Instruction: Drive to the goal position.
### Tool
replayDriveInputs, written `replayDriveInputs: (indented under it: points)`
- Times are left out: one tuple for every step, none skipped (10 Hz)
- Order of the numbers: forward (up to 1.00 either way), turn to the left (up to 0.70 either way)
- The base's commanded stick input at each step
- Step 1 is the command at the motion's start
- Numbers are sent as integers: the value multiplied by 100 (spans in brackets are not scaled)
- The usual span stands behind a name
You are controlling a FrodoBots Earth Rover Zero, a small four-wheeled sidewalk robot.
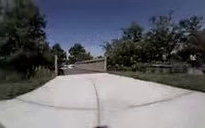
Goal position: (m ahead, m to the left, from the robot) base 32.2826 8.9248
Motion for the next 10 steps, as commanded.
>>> replayDriveInputs:
  points:
    - [85, 0]
    - [85, 0]
    - [85, 0]
    - [85, 0]
    - [85, 0]
    - [85, 0]
    - [85, 0]
    - [85, 0]
    - [85, 0]
    - [85, 0]
